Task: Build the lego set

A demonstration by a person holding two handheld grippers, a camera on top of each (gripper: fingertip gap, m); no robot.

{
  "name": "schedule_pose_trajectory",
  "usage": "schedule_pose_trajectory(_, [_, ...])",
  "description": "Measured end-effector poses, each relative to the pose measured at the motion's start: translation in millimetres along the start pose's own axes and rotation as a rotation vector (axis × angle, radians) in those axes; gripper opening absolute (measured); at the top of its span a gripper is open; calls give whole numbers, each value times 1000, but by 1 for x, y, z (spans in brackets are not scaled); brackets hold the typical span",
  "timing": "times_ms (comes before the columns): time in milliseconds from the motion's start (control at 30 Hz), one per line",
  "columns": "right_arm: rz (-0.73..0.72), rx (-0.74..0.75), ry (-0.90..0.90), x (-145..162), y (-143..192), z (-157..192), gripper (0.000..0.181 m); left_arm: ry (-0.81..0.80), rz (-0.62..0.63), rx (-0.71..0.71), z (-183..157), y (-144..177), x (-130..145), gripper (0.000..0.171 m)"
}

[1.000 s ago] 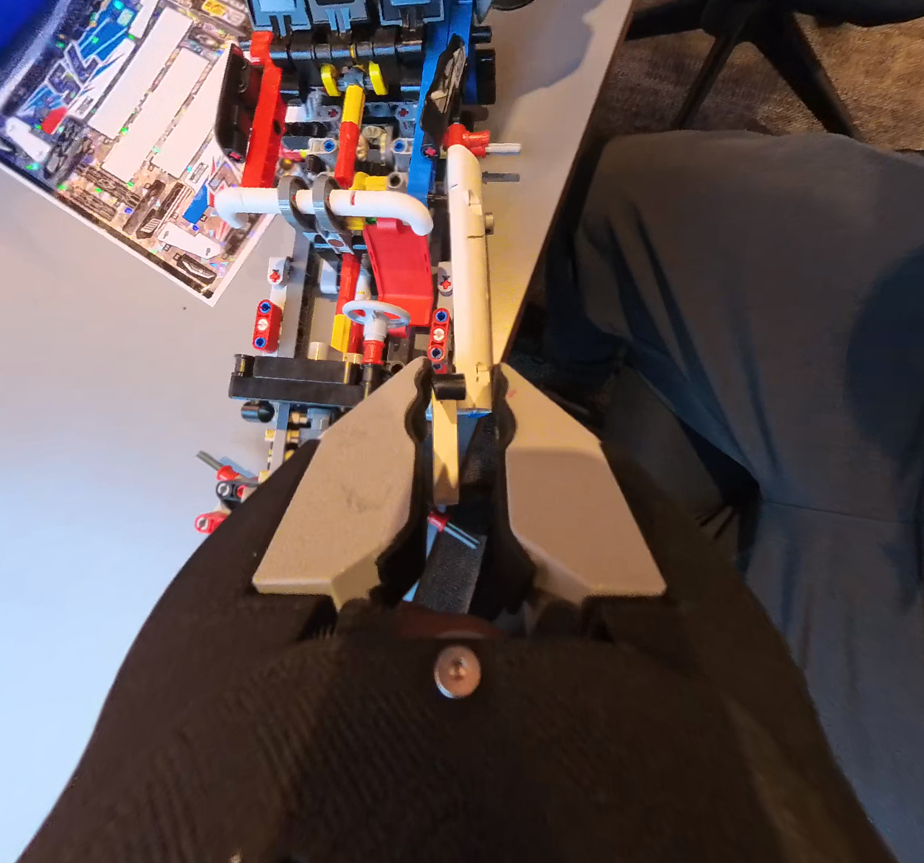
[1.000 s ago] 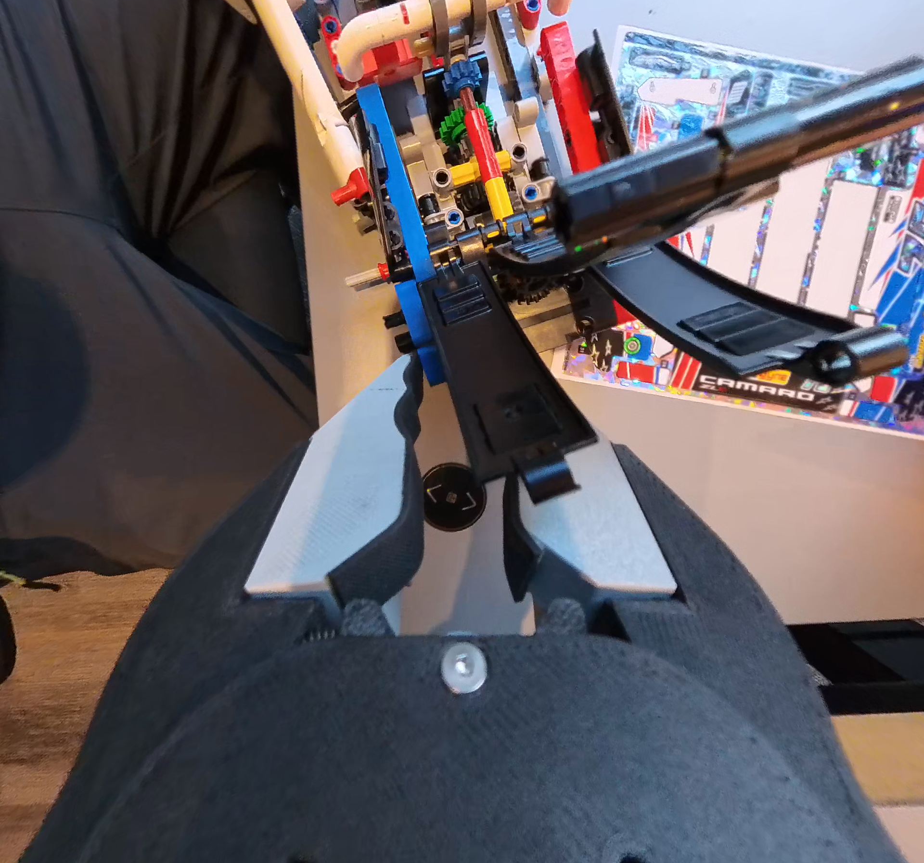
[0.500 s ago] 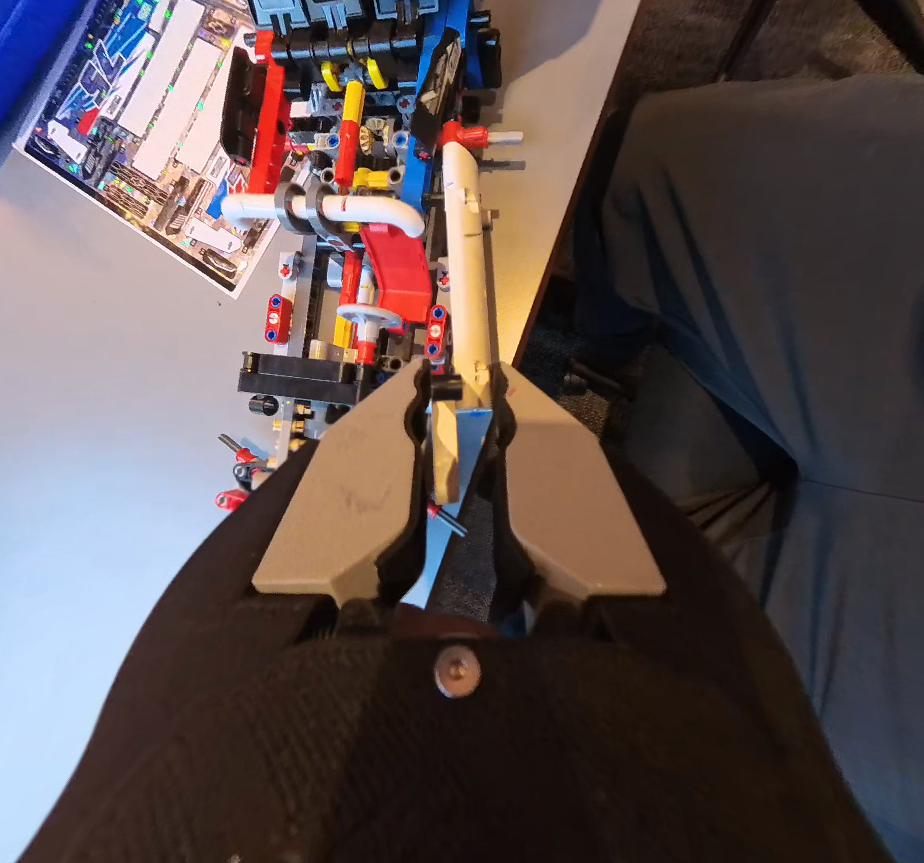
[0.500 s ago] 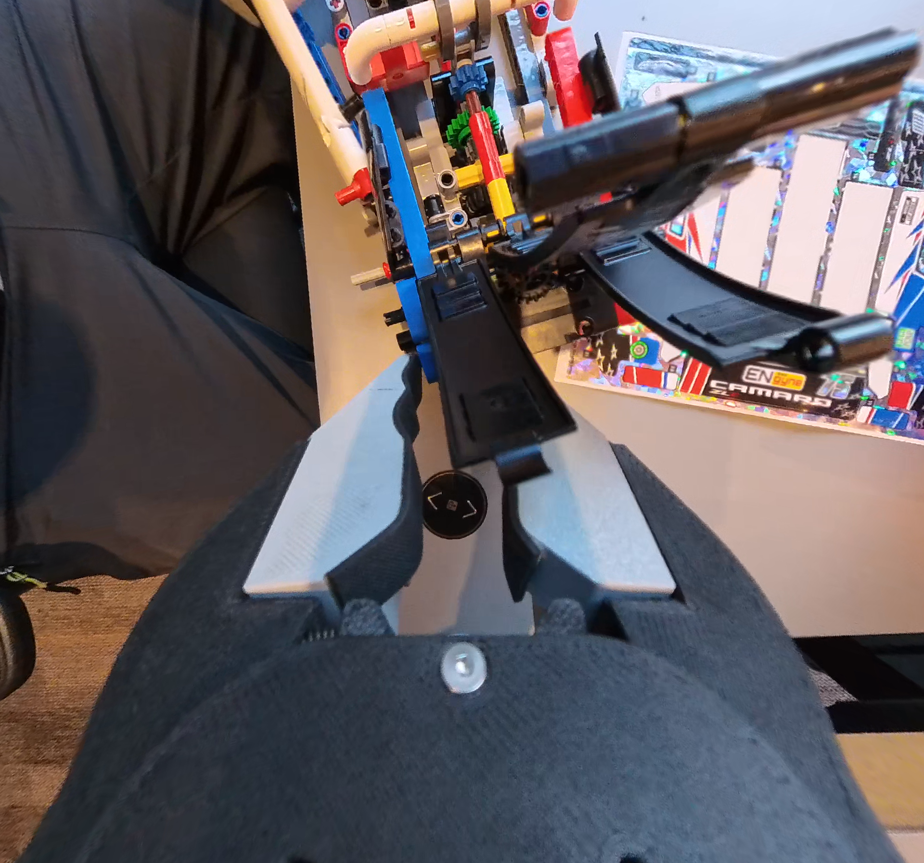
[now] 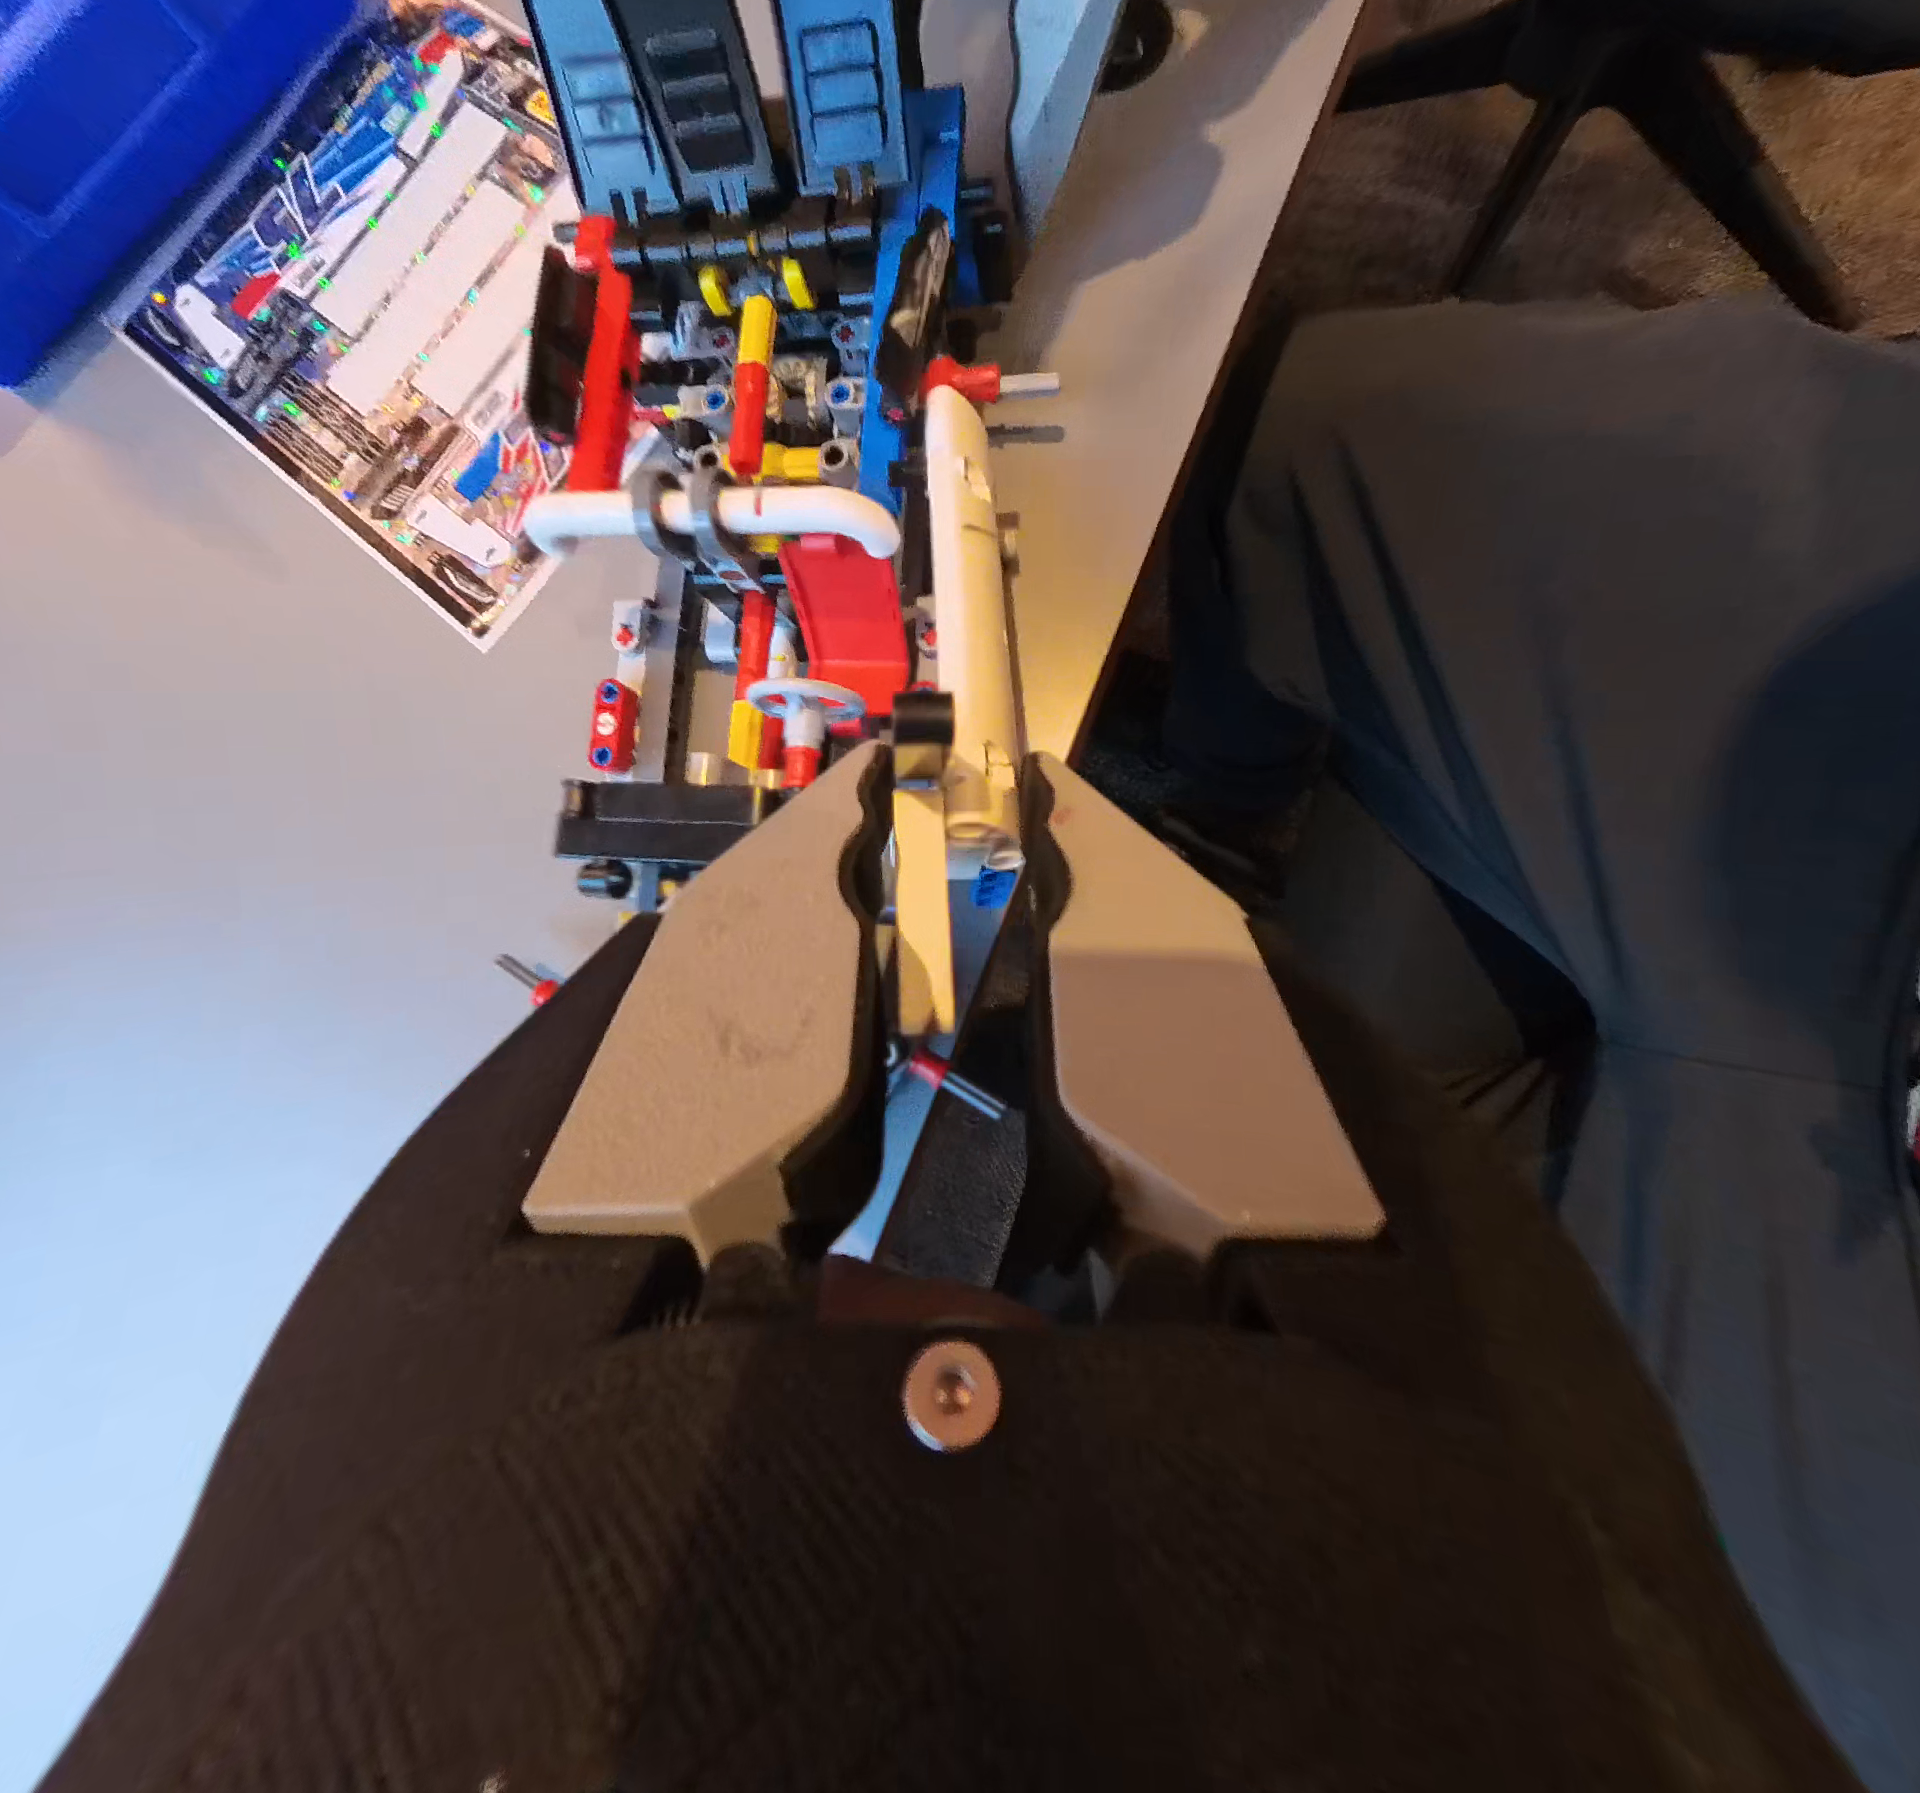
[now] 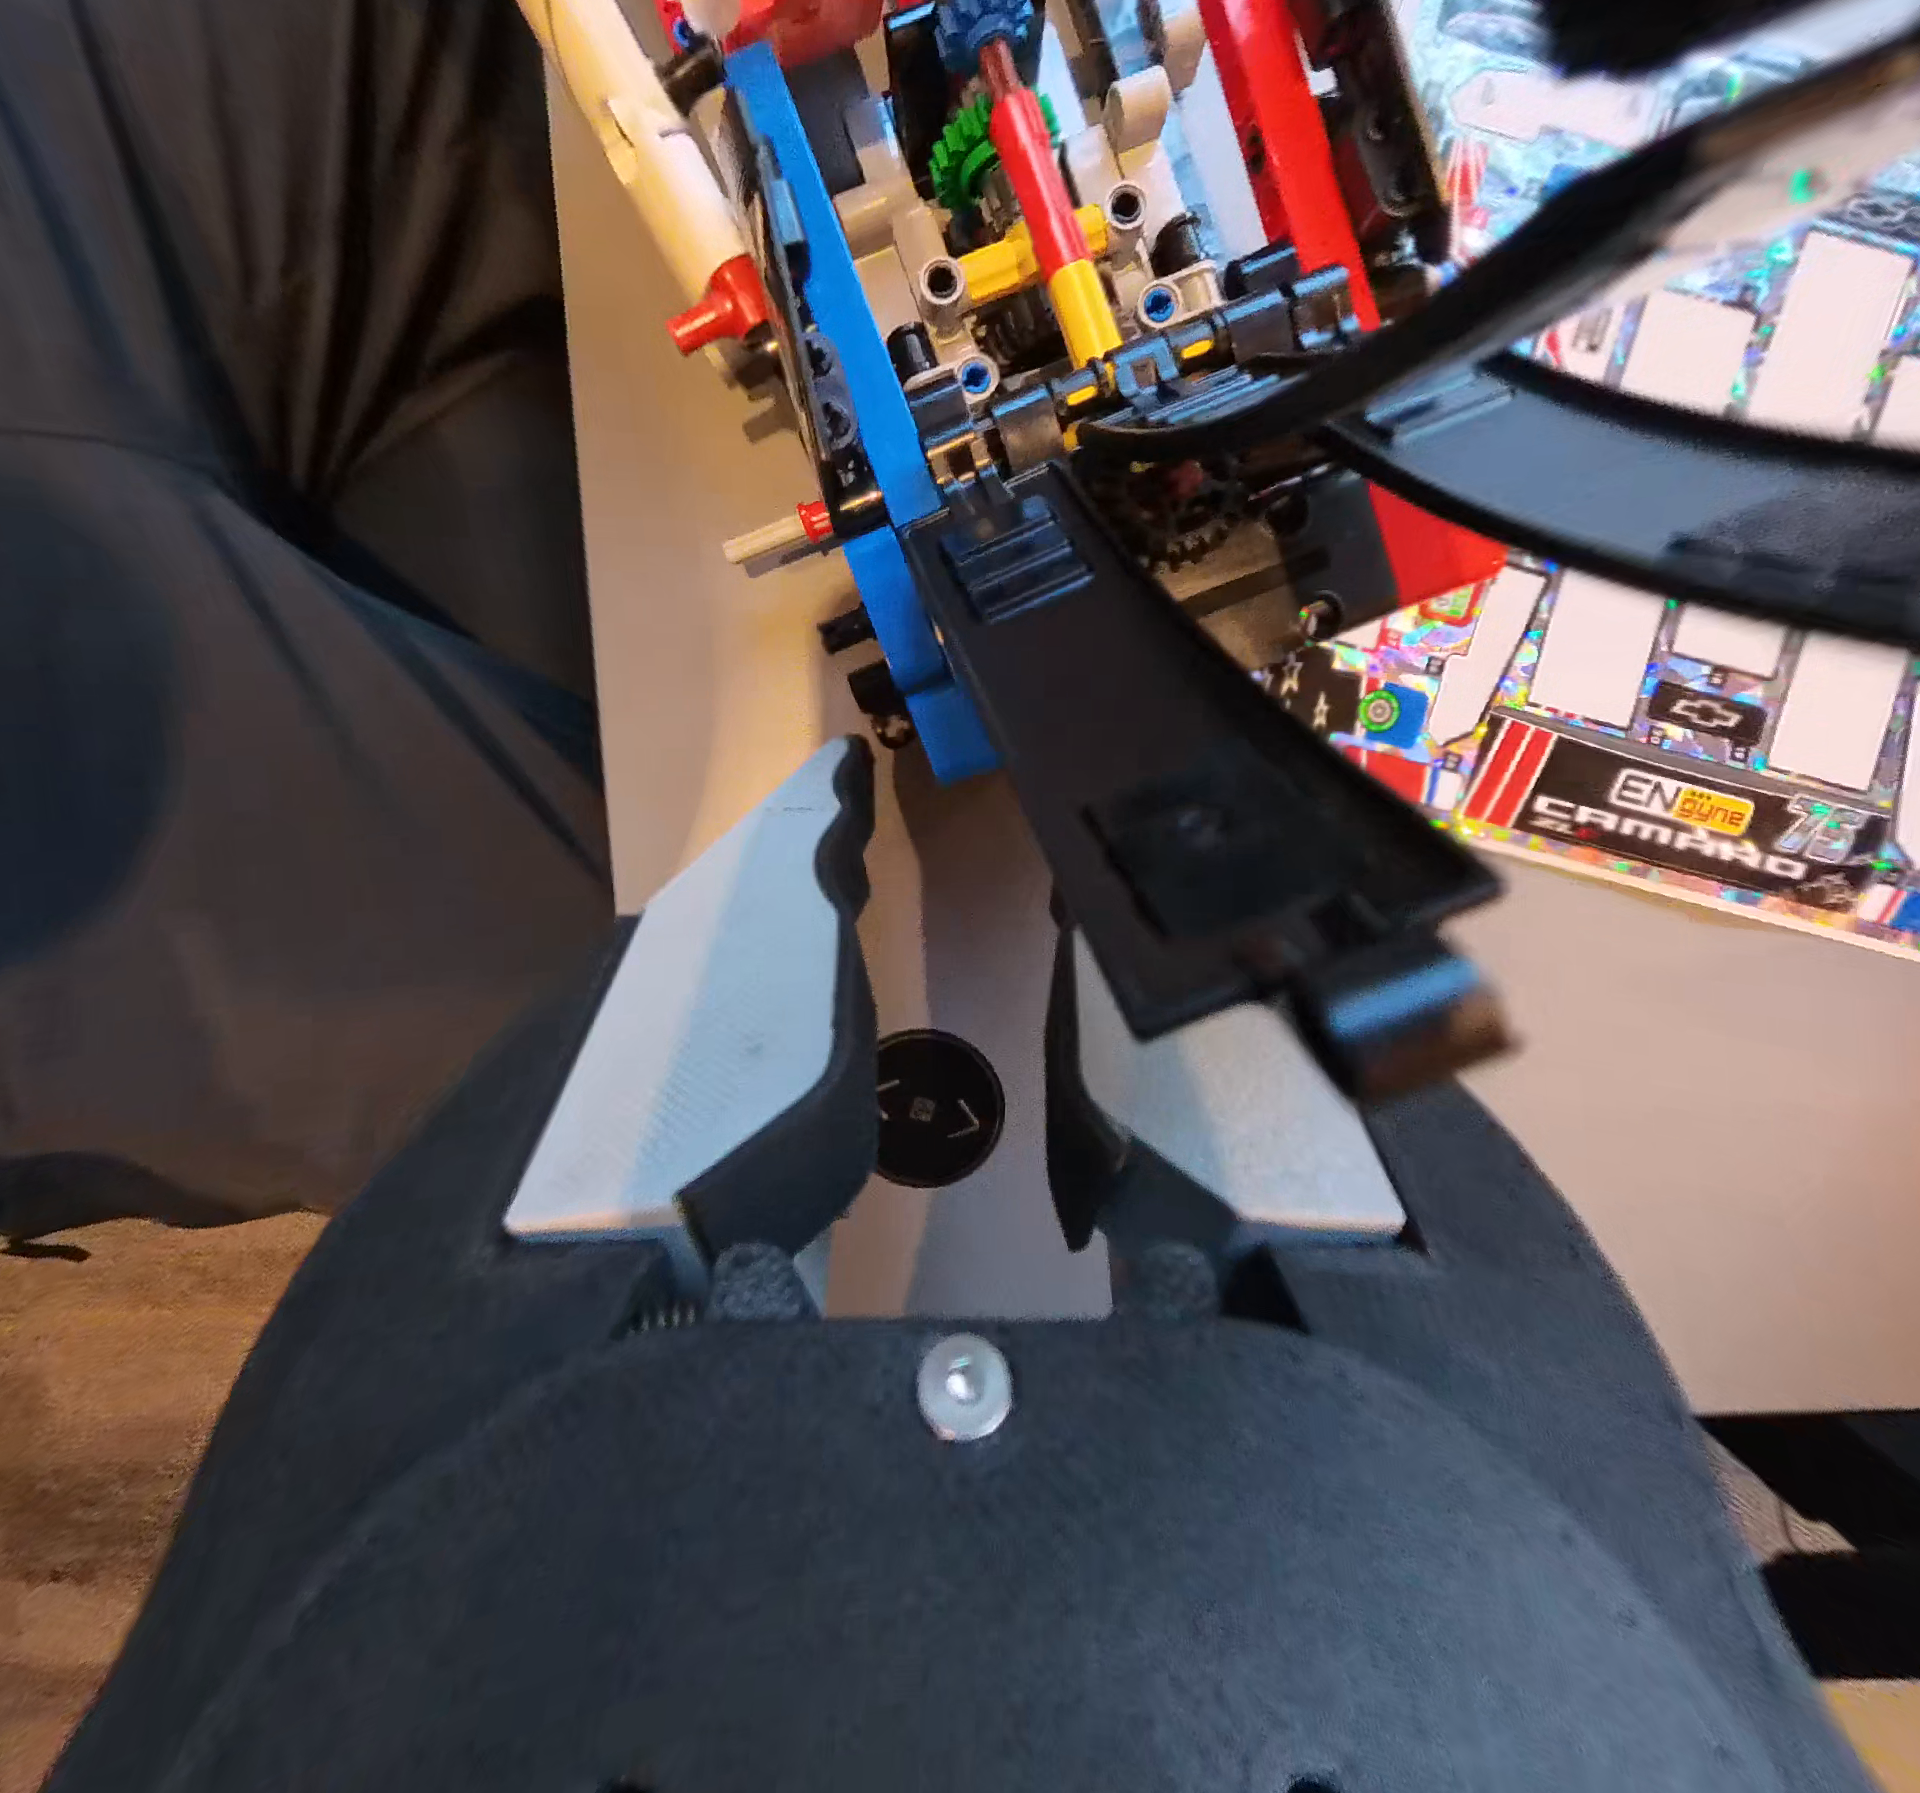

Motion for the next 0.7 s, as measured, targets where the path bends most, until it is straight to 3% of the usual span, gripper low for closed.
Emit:
schedule_pose_trajectory(400, [-65, 8, -22, -5, 7, -3, 34, 32, -16, 32, 1, -8, 8, 21])
schedule_pose_trajectory(500, [-92, 42, 4, -8, 11, -1, 40, 41, -58, 11, -1, -8, 10, 22])
schedule_pose_trajectory(700, [-156, 69, -7, -13, 19, -7, 35, 67, -140, -45, -6, -8, 13, 22])
Point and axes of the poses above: each gripper's, where its closed fingertips meet, y back along the fingers, x out of its underside, z = x × y across the jaws, the point moved 5 cm from there along y, back along the fingers, and after that the axes turned 3 degrees about y, right-handed, at the moved point
